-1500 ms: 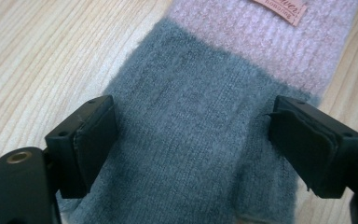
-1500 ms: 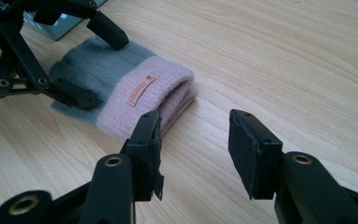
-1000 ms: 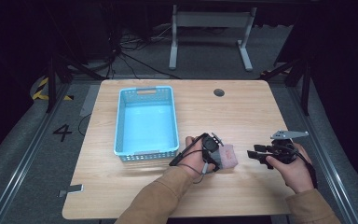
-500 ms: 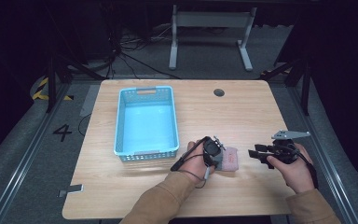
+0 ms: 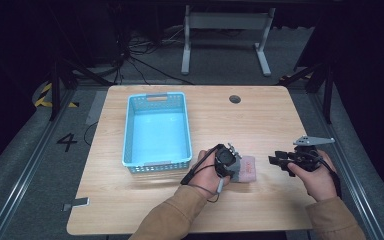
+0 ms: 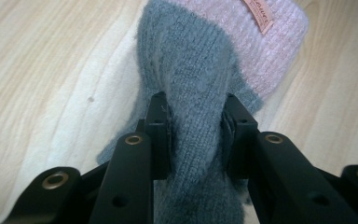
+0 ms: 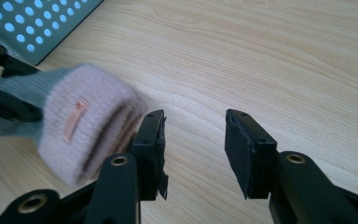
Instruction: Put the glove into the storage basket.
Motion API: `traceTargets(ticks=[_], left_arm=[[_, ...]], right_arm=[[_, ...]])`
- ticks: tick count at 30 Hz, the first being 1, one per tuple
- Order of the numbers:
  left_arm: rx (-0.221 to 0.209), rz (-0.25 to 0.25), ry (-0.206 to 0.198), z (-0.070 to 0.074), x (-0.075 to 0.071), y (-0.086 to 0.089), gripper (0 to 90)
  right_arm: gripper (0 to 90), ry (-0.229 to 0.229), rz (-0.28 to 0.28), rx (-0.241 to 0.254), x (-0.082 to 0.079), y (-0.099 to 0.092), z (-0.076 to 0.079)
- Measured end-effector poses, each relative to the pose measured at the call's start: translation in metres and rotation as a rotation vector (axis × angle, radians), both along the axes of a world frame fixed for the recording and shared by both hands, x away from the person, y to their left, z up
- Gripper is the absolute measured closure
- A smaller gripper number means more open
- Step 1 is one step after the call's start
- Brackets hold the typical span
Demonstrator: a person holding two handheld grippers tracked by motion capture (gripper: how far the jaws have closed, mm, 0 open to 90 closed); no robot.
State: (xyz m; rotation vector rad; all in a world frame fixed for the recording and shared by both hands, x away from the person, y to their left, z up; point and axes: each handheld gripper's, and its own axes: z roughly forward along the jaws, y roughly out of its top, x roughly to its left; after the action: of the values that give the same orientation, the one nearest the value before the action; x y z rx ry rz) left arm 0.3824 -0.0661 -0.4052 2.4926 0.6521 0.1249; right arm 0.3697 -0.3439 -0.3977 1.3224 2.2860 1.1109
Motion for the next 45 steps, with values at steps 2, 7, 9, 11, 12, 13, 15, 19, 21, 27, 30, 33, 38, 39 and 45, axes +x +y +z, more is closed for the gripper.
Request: traceTargets(ticks=[2,7,9,11,12,13,15,19,21,27,30,33,38,39,45], left_arm=[[-0.008,-0.005,0.0,0.006,0.001,0.005,68.9],[-0.028,0.019,-0.013,0.023,0.002,0.018,68.8],[-0.034,0.021,-0.007,0.027,0.003,0.022,68.8],[-0.037,0.027,-0.016,0.032,0.005,0.027,68.7],[-0.04,0.028,-0.018,0.035,0.006,0.03,68.8],[-0.046,0.032,-0.02,0.037,0.006,0.032,68.7],[-0.046,0.033,-0.023,0.042,0.008,0.037,68.7],[-0.063,0.05,-0.033,0.051,0.011,0.047,68.7],[-0.07,0.054,-0.039,0.055,0.012,0.052,68.6],[-0.079,0.075,-0.058,0.067,0.018,0.07,68.5],[-0.102,0.087,-0.054,0.072,0.021,0.08,68.4],[-0.111,0.102,-0.061,0.077,0.024,0.087,68.4],[-0.13,0.107,-0.068,0.084,0.026,0.096,68.3],[-0.128,0.111,-0.072,0.086,0.027,0.099,68.3],[-0.124,0.158,-0.093,0.093,0.034,0.123,68.2]], right_arm=[[58.3,0.006,0.0,-0.001,0.002,0.001,-0.001],[58.3,0.011,-0.004,-0.01,0.008,0.001,-0.004],[58.3,0.017,-0.001,-0.016,0.01,0.001,-0.006],[58.2,0.022,-0.003,-0.017,0.012,0.001,-0.007],[58.3,0.024,0.0,-0.018,0.012,0.001,-0.008],[58.2,0.027,-0.001,-0.018,0.013,0.001,-0.008],[58.1,0.026,0.001,-0.02,0.013,0.001,-0.009],[58.1,0.029,-0.001,-0.02,0.013,0.0,-0.01],[58.1,0.029,-0.004,-0.02,0.013,0.0,-0.01],[58.1,0.035,-0.008,-0.022,0.011,0.0,-0.012],[58.0,0.036,-0.011,-0.023,0.011,-0.001,-0.013],[57.9,0.04,-0.013,-0.026,0.01,-0.003,-0.015],[57.9,0.046,-0.018,-0.026,0.01,-0.004,-0.016],[57.9,0.048,-0.018,-0.026,0.009,-0.004,-0.016],[57.5,0.054,-0.016,-0.029,0.009,-0.004,-0.019]])
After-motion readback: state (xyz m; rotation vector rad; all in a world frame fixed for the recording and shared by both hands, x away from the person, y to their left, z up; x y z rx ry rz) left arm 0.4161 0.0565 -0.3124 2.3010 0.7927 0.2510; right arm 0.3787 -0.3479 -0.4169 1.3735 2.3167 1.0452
